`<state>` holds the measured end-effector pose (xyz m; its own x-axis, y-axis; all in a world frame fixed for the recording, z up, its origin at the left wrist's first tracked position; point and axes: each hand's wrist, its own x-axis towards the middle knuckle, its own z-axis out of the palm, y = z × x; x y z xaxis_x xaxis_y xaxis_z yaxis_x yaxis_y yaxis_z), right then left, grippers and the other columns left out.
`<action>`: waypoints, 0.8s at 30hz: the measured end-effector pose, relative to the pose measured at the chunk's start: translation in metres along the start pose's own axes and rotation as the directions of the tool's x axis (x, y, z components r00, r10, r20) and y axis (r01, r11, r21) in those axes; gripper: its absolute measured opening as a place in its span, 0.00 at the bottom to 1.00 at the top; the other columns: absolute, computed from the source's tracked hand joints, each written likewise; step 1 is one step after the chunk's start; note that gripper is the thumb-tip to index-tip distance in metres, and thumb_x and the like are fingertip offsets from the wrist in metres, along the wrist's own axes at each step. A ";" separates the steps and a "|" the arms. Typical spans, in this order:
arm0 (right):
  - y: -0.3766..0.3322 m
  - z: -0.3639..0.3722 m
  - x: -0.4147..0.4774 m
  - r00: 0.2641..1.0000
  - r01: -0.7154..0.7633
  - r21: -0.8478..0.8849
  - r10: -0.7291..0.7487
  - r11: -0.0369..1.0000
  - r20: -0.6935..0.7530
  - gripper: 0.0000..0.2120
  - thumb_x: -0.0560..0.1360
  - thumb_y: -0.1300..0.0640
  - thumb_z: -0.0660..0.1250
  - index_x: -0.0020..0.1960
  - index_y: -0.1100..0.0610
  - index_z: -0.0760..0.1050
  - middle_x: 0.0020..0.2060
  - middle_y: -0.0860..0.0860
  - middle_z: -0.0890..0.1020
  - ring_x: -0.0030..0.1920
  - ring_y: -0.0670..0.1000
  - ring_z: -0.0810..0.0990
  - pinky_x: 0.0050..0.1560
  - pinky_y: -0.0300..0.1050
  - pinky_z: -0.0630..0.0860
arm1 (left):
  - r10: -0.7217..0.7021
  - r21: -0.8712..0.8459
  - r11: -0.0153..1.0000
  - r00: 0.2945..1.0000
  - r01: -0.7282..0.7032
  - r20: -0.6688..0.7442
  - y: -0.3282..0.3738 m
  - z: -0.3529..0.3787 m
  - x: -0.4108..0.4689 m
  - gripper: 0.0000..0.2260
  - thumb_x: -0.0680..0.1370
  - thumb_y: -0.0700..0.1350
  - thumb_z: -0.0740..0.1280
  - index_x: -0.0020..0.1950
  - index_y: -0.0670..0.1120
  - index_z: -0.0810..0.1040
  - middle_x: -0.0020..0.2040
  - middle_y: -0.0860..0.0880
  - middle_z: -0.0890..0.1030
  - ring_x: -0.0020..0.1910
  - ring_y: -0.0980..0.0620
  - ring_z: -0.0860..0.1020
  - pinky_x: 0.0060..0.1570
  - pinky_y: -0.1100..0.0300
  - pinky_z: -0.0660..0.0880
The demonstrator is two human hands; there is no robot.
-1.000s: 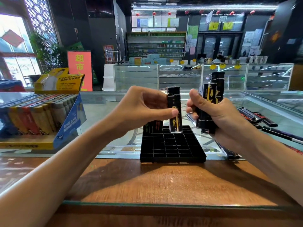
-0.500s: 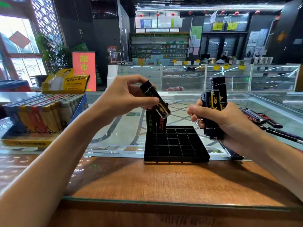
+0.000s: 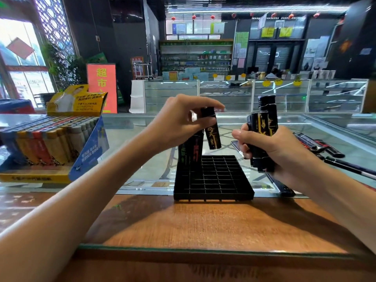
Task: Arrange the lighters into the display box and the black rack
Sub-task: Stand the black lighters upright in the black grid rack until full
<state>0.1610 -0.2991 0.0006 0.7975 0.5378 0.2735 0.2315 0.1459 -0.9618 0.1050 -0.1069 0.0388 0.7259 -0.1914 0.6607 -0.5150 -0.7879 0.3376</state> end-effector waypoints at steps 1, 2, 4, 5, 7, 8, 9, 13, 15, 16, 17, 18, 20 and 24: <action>0.000 -0.001 0.000 1.000 0.004 0.002 -0.004 1.000 -0.002 0.16 0.58 0.52 0.76 0.40 0.55 0.74 0.29 0.50 0.75 0.31 0.47 0.74 0.31 0.37 0.72 | 0.005 0.067 0.998 1.000 -0.006 0.020 0.001 0.004 0.004 0.13 0.76 0.41 0.69 0.60 0.46 0.79 0.47 0.57 0.80 0.42 0.64 0.76 0.40 0.76 0.67; -0.001 -0.001 0.000 1.000 0.008 0.005 -0.008 1.000 -0.003 0.16 0.58 0.52 0.76 0.40 0.55 0.74 0.29 0.50 0.75 0.31 0.48 0.74 0.31 0.38 0.72 | 0.006 0.136 0.991 0.999 -0.011 0.042 0.002 0.007 0.008 0.14 0.76 0.42 0.69 0.62 0.47 0.78 0.48 0.56 0.81 0.41 0.63 0.76 0.39 0.76 0.67; -0.001 -0.002 -0.001 1.000 0.017 0.006 -0.017 1.000 -0.003 0.15 0.58 0.52 0.76 0.39 0.55 0.74 0.28 0.50 0.75 0.31 0.48 0.74 0.32 0.38 0.72 | -0.006 0.237 0.971 0.997 -0.013 0.078 0.003 0.011 0.014 0.16 0.76 0.43 0.68 0.64 0.49 0.77 0.52 0.53 0.82 0.40 0.60 0.75 0.41 0.75 0.68; -0.001 -0.003 -0.001 1.000 0.023 0.004 -0.023 1.000 -0.002 0.14 0.59 0.52 0.76 0.39 0.55 0.74 0.28 0.50 0.75 0.31 0.48 0.74 0.32 0.38 0.72 | -0.009 0.265 0.964 0.996 -0.013 0.085 0.003 0.013 0.016 0.16 0.76 0.44 0.68 0.64 0.49 0.77 0.54 0.52 0.82 0.37 0.62 0.74 0.41 0.77 0.67; -0.002 -0.004 -0.002 0.999 0.032 -0.001 -0.032 0.999 0.001 0.13 0.59 0.52 0.75 0.39 0.55 0.75 0.29 0.49 0.75 0.32 0.48 0.74 0.33 0.38 0.72 | -0.020 0.306 0.952 0.996 -0.009 0.089 0.000 0.017 0.016 0.16 0.76 0.44 0.69 0.63 0.49 0.77 0.54 0.50 0.82 0.34 0.67 0.69 0.38 0.77 0.63; -0.002 -0.004 -0.002 0.999 0.033 0.000 -0.033 0.999 0.003 0.13 0.60 0.52 0.75 0.40 0.55 0.75 0.29 0.49 0.76 0.32 0.48 0.74 0.33 0.38 0.73 | -0.037 0.326 0.946 0.995 0.004 0.096 -0.001 0.018 0.016 0.16 0.76 0.44 0.69 0.63 0.50 0.77 0.54 0.49 0.82 0.34 0.67 0.68 0.38 0.74 0.63; -0.002 -0.004 -0.003 0.999 0.035 0.005 -0.035 0.999 0.005 0.13 0.60 0.52 0.75 0.40 0.55 0.75 0.29 0.49 0.76 0.31 0.47 0.74 0.33 0.38 0.73 | -0.060 0.337 0.941 0.992 0.019 0.109 -0.003 0.019 0.015 0.16 0.76 0.45 0.69 0.63 0.50 0.77 0.56 0.49 0.82 0.36 0.65 0.71 0.42 0.68 0.64; -0.003 -0.003 -0.003 0.999 0.043 0.016 -0.043 0.999 0.007 0.13 0.59 0.52 0.75 0.40 0.55 0.76 0.28 0.48 0.76 0.30 0.46 0.75 0.32 0.36 0.73 | -0.122 0.301 0.951 0.981 0.072 0.152 -0.005 0.020 0.013 0.16 0.76 0.46 0.68 0.64 0.49 0.76 0.61 0.51 0.78 0.57 0.54 0.78 0.63 0.55 0.68; -0.002 -0.003 -0.003 0.999 0.050 0.010 -0.050 0.999 0.005 0.13 0.59 0.52 0.75 0.39 0.55 0.76 0.28 0.48 0.76 0.30 0.46 0.75 0.32 0.36 0.73 | -0.124 0.298 0.952 0.981 0.076 0.148 -0.006 0.019 0.013 0.17 0.76 0.46 0.68 0.64 0.49 0.76 0.62 0.51 0.78 0.58 0.54 0.77 0.62 0.57 0.68; -0.002 -0.003 -0.003 0.999 0.053 0.012 -0.053 0.999 0.002 0.13 0.59 0.53 0.75 0.39 0.55 0.75 0.28 0.49 0.76 0.30 0.46 0.75 0.32 0.36 0.73 | -0.121 0.300 0.951 0.983 0.074 0.141 -0.006 0.019 0.013 0.16 0.76 0.46 0.68 0.64 0.49 0.76 0.62 0.51 0.78 0.57 0.55 0.78 0.59 0.61 0.68; -0.002 -0.003 -0.003 0.999 0.054 0.016 -0.054 0.998 -0.001 0.12 0.60 0.53 0.75 0.39 0.55 0.75 0.28 0.49 0.76 0.30 0.47 0.75 0.31 0.36 0.73 | -0.118 0.300 0.951 0.984 0.073 0.132 -0.007 0.019 0.012 0.16 0.76 0.45 0.68 0.64 0.50 0.76 0.61 0.51 0.78 0.56 0.56 0.78 0.55 0.64 0.68; -0.002 -0.002 -0.003 0.999 0.054 0.019 -0.054 0.998 -0.002 0.12 0.60 0.54 0.75 0.39 0.55 0.75 0.28 0.49 0.76 0.30 0.47 0.75 0.31 0.36 0.73 | -0.116 0.296 0.952 0.985 0.075 0.124 -0.008 0.019 0.012 0.16 0.76 0.45 0.68 0.64 0.50 0.76 0.61 0.51 0.78 0.55 0.57 0.78 0.53 0.66 0.67; -0.002 -0.002 -0.003 0.999 0.052 0.014 -0.052 0.999 -0.001 0.11 0.61 0.54 0.74 0.39 0.55 0.75 0.28 0.49 0.76 0.30 0.47 0.75 0.31 0.36 0.73 | -0.117 0.278 0.957 0.987 0.081 0.112 -0.008 0.019 0.012 0.16 0.76 0.44 0.69 0.63 0.50 0.77 0.61 0.51 0.79 0.56 0.56 0.78 0.53 0.68 0.67; -0.003 -0.001 -0.005 0.999 0.044 0.001 -0.044 0.999 -0.004 0.11 0.61 0.54 0.74 0.40 0.55 0.74 0.28 0.49 0.76 0.30 0.46 0.75 0.32 0.36 0.73 | -0.104 0.241 0.967 0.990 0.078 0.097 -0.011 0.019 0.010 0.15 0.75 0.42 0.70 0.62 0.48 0.78 0.60 0.50 0.79 0.56 0.57 0.78 0.50 0.77 0.63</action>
<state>0.1568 -0.3033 0.0022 0.7886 0.5279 0.3153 0.2655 0.1701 -0.9490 0.1271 -0.1110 0.0289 0.8164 -0.1644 0.5536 -0.3317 -0.9182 0.2165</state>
